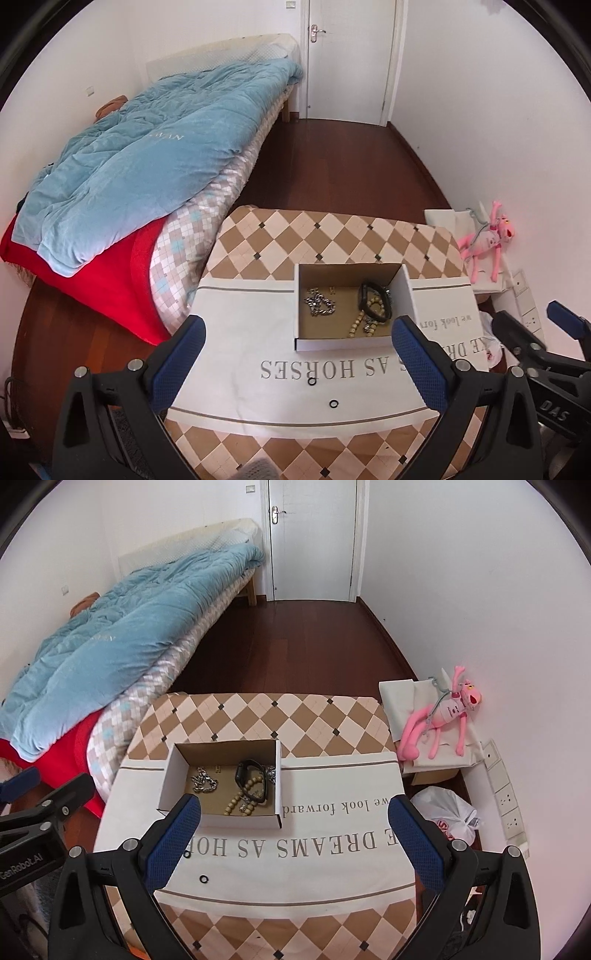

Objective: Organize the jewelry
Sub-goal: 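Open both grippers in the box and lift them back over the table, then grasp a small black ring with the right gripper while the left reaches another ring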

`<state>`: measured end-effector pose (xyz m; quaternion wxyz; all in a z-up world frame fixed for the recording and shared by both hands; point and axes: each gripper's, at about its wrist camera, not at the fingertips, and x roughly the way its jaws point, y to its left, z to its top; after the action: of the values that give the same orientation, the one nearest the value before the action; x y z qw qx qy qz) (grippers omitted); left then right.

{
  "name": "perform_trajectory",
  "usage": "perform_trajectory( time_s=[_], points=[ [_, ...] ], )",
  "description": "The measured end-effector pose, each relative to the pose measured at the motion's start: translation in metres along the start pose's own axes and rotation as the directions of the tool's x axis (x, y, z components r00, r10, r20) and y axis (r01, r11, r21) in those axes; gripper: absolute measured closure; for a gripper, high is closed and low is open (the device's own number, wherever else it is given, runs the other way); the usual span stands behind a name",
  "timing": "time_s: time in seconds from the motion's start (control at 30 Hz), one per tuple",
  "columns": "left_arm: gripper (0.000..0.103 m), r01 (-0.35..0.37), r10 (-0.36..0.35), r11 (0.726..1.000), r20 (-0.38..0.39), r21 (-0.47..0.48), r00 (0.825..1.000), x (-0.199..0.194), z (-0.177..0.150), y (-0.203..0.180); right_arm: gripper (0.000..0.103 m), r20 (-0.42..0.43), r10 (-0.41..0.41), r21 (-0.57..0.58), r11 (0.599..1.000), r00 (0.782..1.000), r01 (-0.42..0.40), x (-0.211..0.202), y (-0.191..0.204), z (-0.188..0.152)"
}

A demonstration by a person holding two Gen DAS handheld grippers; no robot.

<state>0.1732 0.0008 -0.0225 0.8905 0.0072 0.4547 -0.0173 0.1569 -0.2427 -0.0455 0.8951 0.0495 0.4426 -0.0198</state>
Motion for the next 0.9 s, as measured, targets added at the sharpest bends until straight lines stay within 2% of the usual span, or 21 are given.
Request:
perform_trajectory(
  time_s=[0.17,0.33,0.37,0.47,0.5,0.67,0.83,0.9],
  points=[
    [0.000,-0.031,0.031,1.000,-0.036,0.002,0.999,0.018,-0.011,0.002,0.000,-0.021,0.005,0.003,1.000,1.000,-0.005,0.008,0.000,-0.007],
    [0.000,-0.043,0.040,0.999,-0.113,-0.023,0.993,0.057,-0.039,0.019,0.001,-0.089,0.018,0.015,1.000,0.996,-0.017,0.044,0.004,-0.032],
    [0.000,-0.066,0.063,0.998,-0.136,-0.019,0.989,0.068,-0.048,0.023,0.003,-0.109,0.028,0.011,1.000,0.994,-0.027,0.053,0.007,-0.039],
    [0.000,-0.111,0.108,0.994,-0.216,-0.001,0.970,0.098,-0.076,0.035,0.031,-0.198,0.096,0.016,0.995,0.975,-0.095,0.090,0.021,-0.067],
    [0.000,-0.123,0.120,0.992,-0.237,0.004,0.964,0.106,-0.084,0.039,0.035,-0.217,0.125,0.020,0.992,0.968,-0.124,0.099,0.025,-0.075],
    [0.000,-0.184,0.183,0.983,-0.324,0.026,0.928,0.134,-0.121,0.062,0.041,-0.288,0.216,-0.005,0.974,0.933,-0.227,0.142,0.061,-0.117],
    [0.000,-0.211,0.210,0.977,-0.368,0.036,0.906,0.140,-0.141,0.077,0.042,-0.315,0.180,-0.089,0.972,0.932,-0.218,0.163,0.096,-0.141],
    [0.000,-0.216,0.216,0.975,-0.379,0.041,0.900,0.141,-0.146,0.082,0.048,-0.318,0.160,-0.116,0.972,0.935,-0.206,0.169,0.107,-0.147]
  ],
)
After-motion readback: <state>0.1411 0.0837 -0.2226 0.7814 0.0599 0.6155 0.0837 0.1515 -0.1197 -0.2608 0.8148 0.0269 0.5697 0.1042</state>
